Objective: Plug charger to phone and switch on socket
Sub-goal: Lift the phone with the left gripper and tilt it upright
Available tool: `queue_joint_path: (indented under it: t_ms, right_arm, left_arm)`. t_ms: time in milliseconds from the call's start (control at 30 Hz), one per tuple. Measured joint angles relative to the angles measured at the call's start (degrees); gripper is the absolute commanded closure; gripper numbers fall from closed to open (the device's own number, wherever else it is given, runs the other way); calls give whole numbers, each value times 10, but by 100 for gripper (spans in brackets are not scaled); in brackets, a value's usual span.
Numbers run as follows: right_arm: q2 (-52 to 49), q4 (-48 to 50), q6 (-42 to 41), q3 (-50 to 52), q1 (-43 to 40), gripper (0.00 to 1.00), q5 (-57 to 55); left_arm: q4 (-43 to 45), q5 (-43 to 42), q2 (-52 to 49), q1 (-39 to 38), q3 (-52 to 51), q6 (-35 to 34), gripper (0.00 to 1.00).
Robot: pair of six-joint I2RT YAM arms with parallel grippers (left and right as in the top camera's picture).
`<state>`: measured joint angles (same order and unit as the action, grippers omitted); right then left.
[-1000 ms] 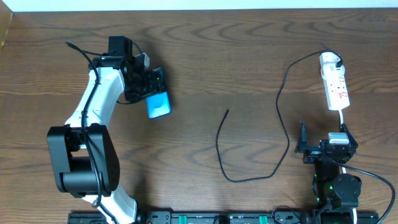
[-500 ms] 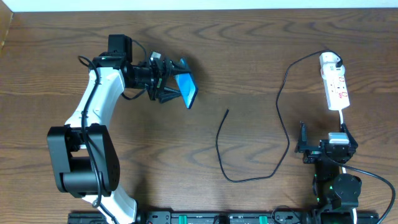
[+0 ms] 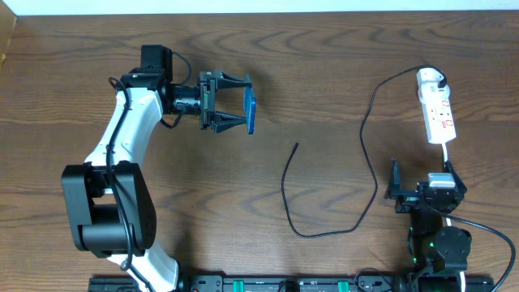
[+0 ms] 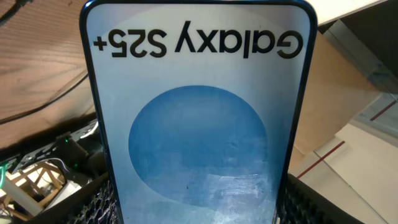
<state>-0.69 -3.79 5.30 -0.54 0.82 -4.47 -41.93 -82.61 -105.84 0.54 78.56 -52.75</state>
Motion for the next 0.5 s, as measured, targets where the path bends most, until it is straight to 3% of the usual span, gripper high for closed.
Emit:
queue_joint_path:
  t_ms: [500]
  right_arm:
    - [0,0,0,0,0,1,0]
  left_arm:
    - [0,-3,0,0,0,-14,92]
